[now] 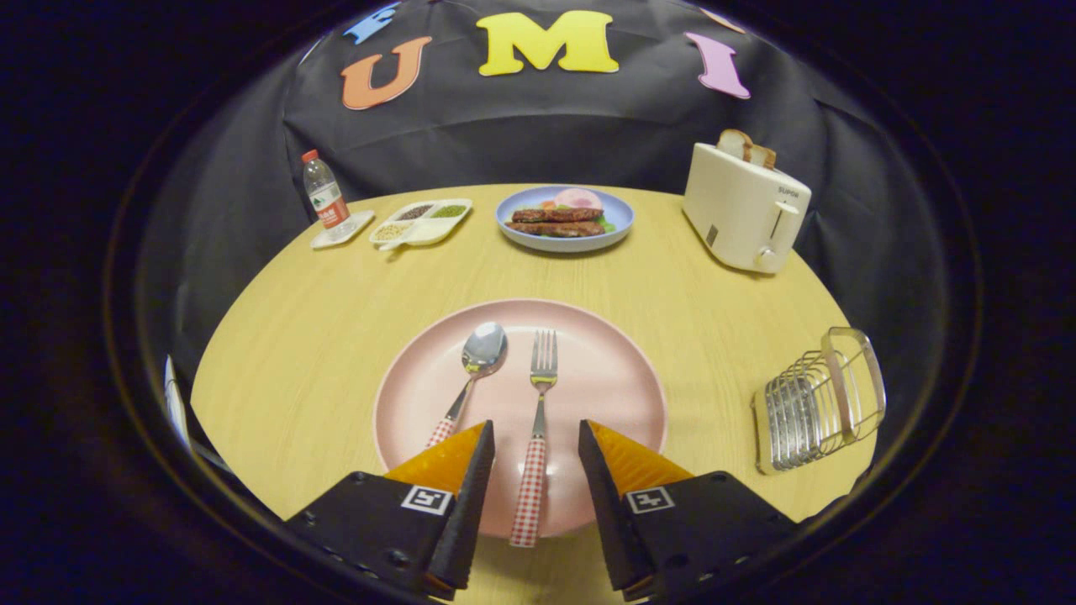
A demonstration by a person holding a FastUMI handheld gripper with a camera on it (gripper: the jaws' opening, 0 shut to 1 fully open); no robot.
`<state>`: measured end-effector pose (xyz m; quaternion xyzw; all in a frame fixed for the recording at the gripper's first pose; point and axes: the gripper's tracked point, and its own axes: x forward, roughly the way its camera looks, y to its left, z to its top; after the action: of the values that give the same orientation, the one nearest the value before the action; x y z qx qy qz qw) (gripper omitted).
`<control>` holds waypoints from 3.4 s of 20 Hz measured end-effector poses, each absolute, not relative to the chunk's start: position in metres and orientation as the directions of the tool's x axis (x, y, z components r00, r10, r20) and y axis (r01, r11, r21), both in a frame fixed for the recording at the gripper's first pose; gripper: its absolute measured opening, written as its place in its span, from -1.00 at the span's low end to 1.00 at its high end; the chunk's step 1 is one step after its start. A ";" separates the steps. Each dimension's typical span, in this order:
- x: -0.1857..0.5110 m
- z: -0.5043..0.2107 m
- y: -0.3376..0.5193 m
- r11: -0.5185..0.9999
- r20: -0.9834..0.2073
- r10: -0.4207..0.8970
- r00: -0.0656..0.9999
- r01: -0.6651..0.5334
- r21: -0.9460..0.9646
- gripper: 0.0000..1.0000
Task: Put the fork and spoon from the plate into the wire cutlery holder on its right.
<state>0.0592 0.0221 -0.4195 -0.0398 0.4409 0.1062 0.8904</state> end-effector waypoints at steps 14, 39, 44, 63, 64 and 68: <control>0.048 -0.419 0.017 0.981 -0.863 0.094 0.496 -0.192 -0.004 -0.84; 0.029 -0.231 -0.143 0.995 -0.873 -0.059 0.485 -0.039 -0.089 -0.93; 0.017 -0.240 -0.174 0.997 -0.930 -0.066 0.361 -0.006 -0.073 -0.93; 0.027 -0.291 -0.203 0.996 -0.986 -0.060 -0.154 -0.074 -0.049 -0.93; 0.029 -0.293 -0.202 0.995 -0.984 -0.066 -0.164 -0.080 -0.053 -0.93; 0.034 -0.300 -0.200 0.995 -0.973 -0.066 -0.220 -0.091 -0.047 -0.92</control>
<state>0.0340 -0.2003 -0.2998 -0.0505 0.7810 0.0099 0.6224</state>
